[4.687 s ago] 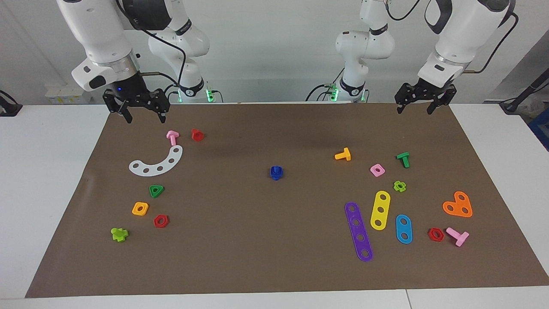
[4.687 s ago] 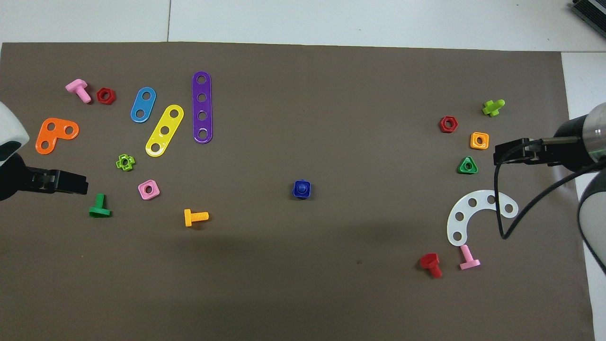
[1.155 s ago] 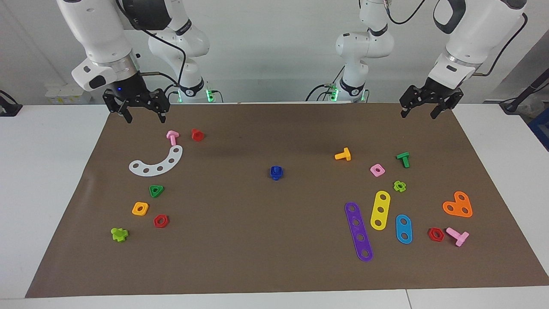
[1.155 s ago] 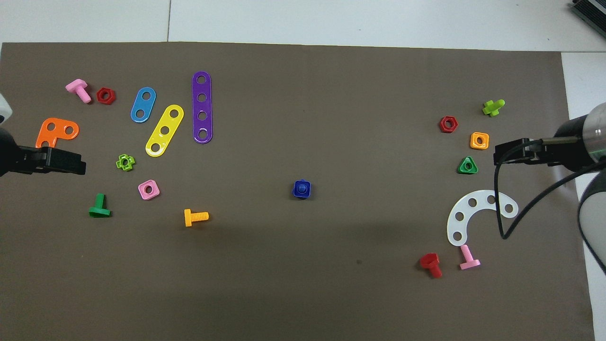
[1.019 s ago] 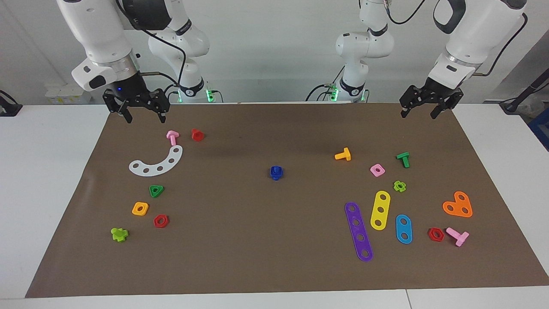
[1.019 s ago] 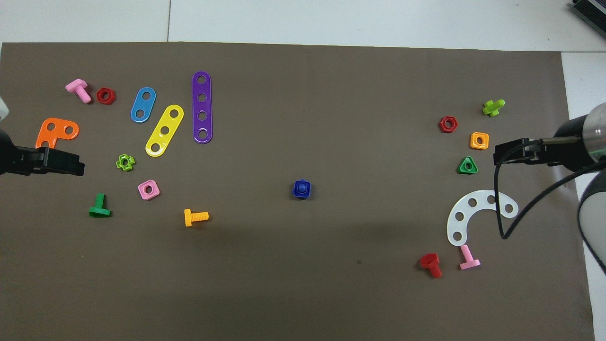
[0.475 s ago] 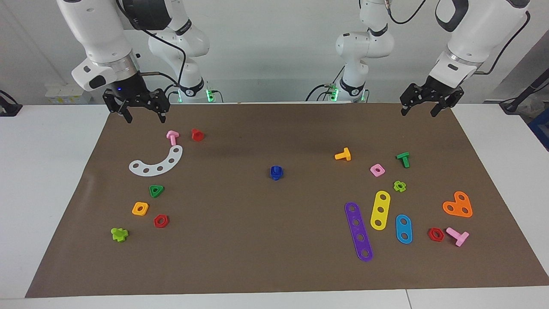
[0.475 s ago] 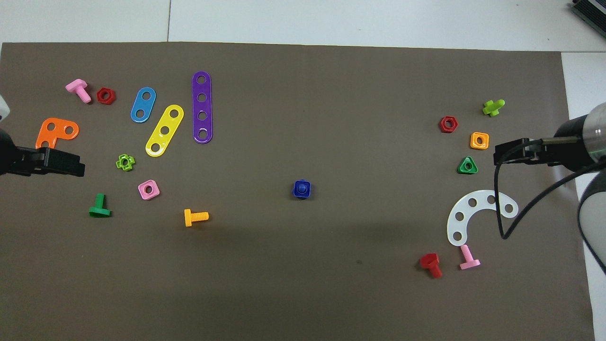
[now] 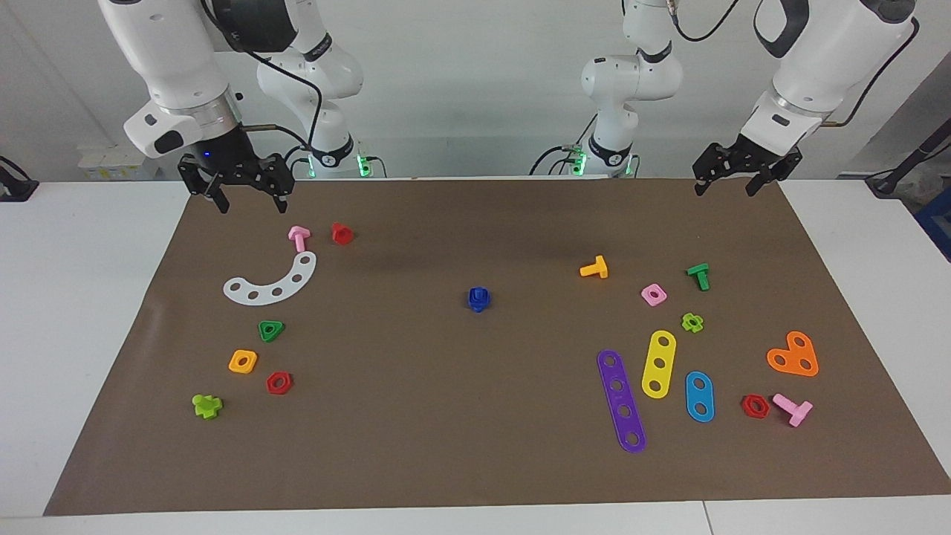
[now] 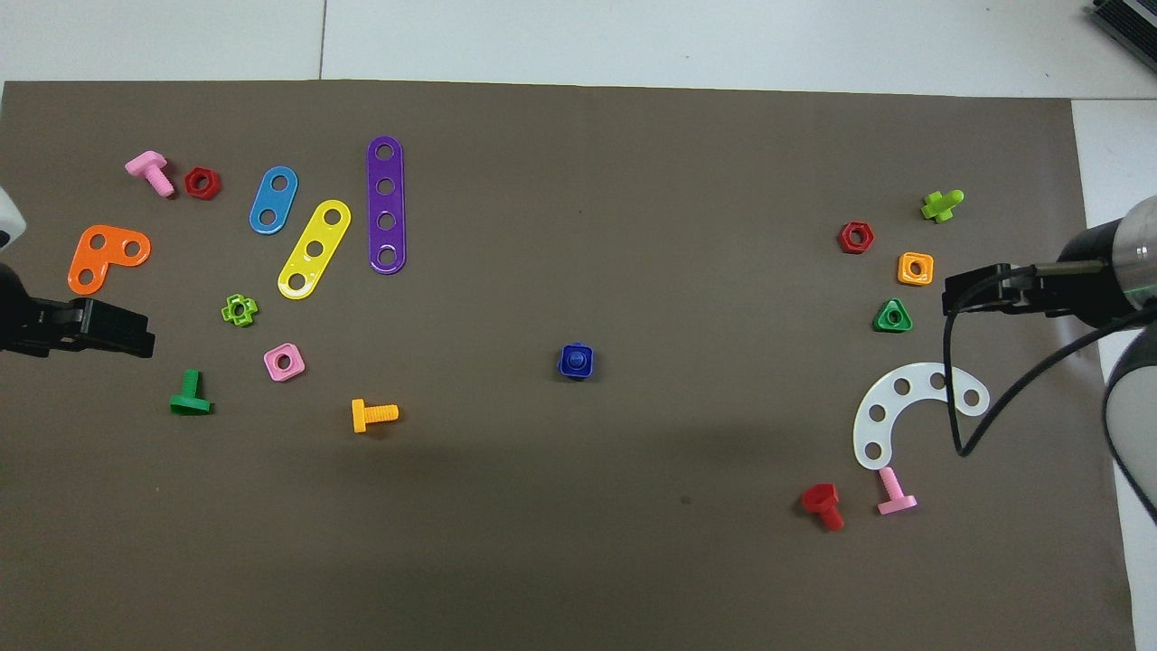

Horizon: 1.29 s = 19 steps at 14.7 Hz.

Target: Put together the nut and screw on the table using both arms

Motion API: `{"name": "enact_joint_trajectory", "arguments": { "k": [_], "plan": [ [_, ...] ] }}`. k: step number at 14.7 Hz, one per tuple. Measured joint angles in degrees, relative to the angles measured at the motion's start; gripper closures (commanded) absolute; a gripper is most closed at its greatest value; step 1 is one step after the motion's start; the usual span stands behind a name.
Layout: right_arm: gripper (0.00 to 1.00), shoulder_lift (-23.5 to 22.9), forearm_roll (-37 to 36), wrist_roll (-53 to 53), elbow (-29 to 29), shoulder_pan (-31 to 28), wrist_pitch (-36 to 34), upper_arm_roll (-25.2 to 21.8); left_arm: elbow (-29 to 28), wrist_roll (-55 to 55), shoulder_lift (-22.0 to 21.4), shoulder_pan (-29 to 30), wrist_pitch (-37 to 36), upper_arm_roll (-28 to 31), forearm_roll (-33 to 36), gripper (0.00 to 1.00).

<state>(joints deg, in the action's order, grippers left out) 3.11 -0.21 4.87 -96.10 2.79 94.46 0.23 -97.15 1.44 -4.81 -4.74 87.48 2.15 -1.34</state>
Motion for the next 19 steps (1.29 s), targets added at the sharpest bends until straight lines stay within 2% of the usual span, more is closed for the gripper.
{"name": "enact_joint_trajectory", "arguments": {
  "k": [19],
  "plan": [
    [0.00, 0.00, 0.00, 0.00, 0.00, -0.15, 0.00, -0.21, -3.25, -2.46, -0.87, -0.11, 2.69, -0.48, 0.34, 0.00]
  ]
}}
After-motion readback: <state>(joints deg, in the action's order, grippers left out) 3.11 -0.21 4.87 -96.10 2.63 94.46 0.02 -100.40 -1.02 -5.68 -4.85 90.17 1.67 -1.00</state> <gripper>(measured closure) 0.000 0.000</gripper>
